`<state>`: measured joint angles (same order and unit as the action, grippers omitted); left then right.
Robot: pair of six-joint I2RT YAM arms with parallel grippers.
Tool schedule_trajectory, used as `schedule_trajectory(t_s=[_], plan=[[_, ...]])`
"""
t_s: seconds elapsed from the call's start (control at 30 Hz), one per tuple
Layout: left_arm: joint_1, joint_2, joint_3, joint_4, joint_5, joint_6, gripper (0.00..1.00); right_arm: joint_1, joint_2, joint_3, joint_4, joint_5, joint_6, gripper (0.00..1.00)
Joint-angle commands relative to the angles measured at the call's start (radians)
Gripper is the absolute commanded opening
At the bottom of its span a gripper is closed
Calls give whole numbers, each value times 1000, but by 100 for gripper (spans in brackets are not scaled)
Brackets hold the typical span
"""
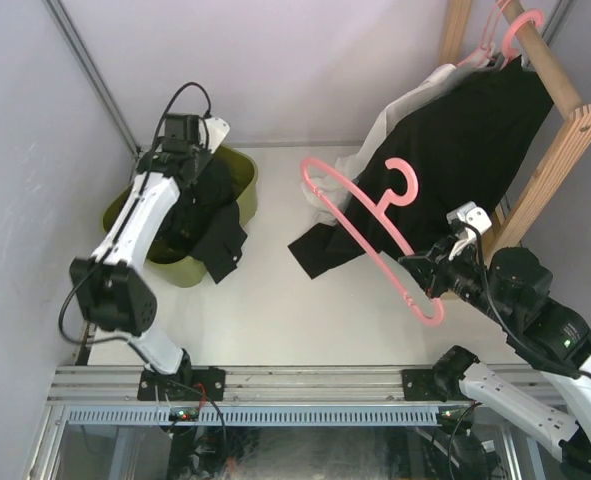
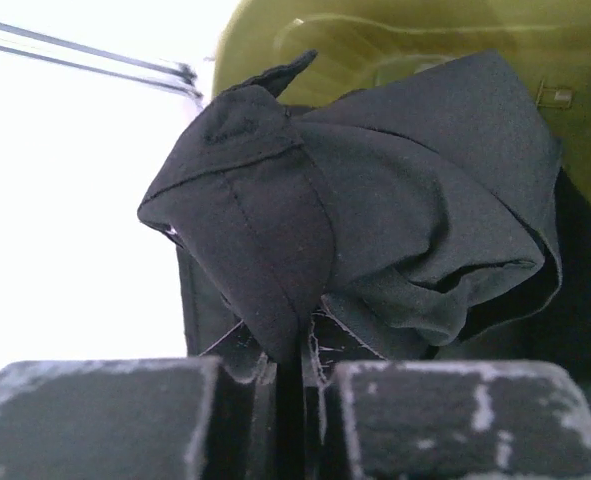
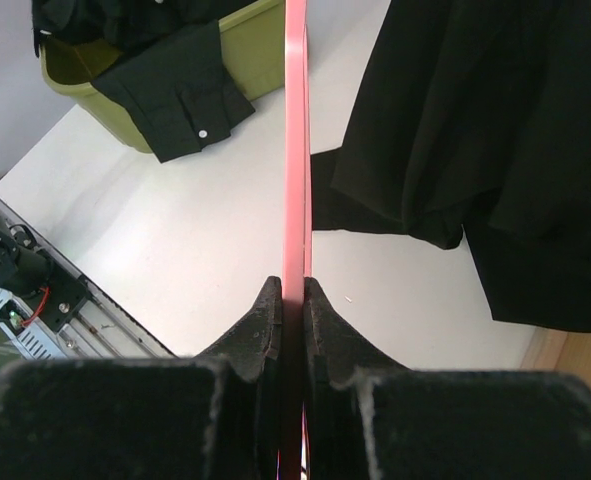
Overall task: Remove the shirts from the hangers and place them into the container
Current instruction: Place the shirt in the bin.
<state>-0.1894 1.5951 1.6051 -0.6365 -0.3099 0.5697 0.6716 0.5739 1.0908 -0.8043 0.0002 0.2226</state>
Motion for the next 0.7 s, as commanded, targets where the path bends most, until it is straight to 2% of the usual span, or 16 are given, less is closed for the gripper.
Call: schedule_trajectory(t_s=[0.0,0.03,0.07,0.1,0.17,0.2,0.3,0.37,0.5,0.6,0.67], plan=[[14,180,85,-85,-35,-63,16,-3,-16,5,38,14,-5,0],[9,194,112,-117,-60,-114,27,-3,-17,4,34,15,-5,0],[8,198,138,-146,-76,-167,46,-3,-18,4,30,15,-3,0],[8,192,161,-173,-78,-205,57,-3,-19,4,27,17,-1,0],[8,145,183,-191,-41,-245,63,-3,-18,5,27,17,0,0],[7,102,175,-176,-22,-258,74,-3,-17,4,27,17,0,0],[1,-39,134,-107,-7,-316,88,-3,-9,4,33,16,-2,0],[-7,-125,124,-106,41,-374,93,-3,-1,4,38,13,1,0],[-42,-279,16,-129,183,-510,92,-3,15,-9,68,-5,11,0],[-139,-396,-174,-114,235,-590,89,-3,23,-11,74,-7,21,0],[-242,-470,-310,-83,196,-631,89,-3,23,-11,75,0,24,0]])
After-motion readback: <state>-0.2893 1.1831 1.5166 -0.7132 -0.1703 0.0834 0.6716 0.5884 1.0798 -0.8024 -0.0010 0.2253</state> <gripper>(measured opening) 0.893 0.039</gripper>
